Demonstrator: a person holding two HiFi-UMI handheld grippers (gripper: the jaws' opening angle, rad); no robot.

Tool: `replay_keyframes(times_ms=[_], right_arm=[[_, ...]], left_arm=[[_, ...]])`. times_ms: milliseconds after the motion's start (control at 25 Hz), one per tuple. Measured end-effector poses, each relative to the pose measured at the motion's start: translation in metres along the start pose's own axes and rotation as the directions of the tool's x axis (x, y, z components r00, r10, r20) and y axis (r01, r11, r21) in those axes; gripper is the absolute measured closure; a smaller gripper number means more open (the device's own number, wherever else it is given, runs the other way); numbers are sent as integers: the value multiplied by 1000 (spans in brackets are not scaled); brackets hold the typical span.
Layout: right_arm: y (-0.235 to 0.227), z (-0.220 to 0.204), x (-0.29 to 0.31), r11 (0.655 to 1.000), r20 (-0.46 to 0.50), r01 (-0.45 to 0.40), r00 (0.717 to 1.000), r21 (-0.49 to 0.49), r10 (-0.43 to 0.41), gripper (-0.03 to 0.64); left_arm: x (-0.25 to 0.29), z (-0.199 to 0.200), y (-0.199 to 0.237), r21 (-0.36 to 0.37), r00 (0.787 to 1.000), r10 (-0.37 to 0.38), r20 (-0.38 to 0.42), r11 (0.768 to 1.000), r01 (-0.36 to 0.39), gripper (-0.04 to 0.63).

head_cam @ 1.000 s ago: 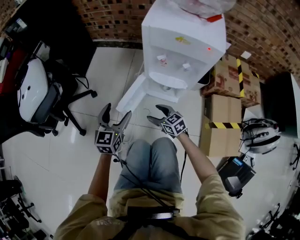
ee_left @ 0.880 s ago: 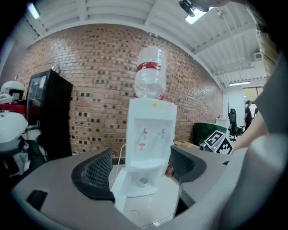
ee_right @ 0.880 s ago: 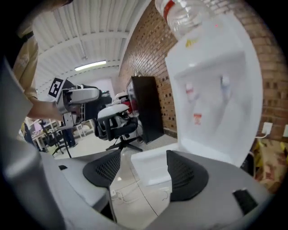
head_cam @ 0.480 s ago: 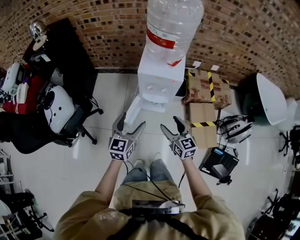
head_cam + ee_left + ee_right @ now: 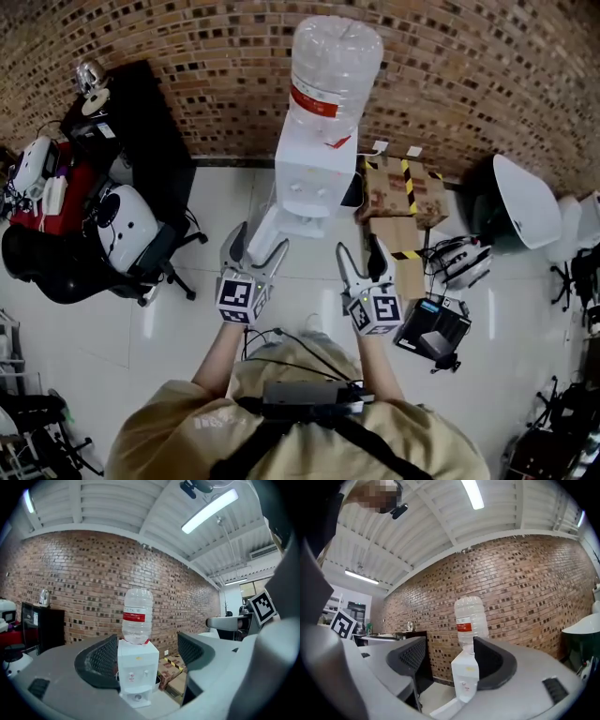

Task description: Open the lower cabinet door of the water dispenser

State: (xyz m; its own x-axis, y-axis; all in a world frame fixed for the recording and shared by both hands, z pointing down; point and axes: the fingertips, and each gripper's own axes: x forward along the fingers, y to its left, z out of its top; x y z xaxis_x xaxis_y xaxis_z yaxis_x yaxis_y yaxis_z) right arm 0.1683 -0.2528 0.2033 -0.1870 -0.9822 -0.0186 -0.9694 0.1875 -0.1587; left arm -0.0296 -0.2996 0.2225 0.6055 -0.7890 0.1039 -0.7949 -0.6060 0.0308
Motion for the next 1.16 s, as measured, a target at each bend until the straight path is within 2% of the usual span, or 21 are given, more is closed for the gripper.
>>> replay_keyframes(times_ms=[160, 560, 1160], right_arm=[[0, 8, -1, 999, 17, 4, 1000, -32, -3, 265], [-5, 9, 6, 999, 17, -20, 1000, -45, 21, 265], [-21, 6, 9, 998, -17, -10, 1000, -65, 8, 265]], left_arm=[[-2, 8, -2, 14, 1000, 5, 24, 1000, -5, 206], [12, 13, -16, 33, 1000, -21, 22, 999, 21, 206], [35, 6, -28, 17, 999, -35, 9, 999, 35, 206]])
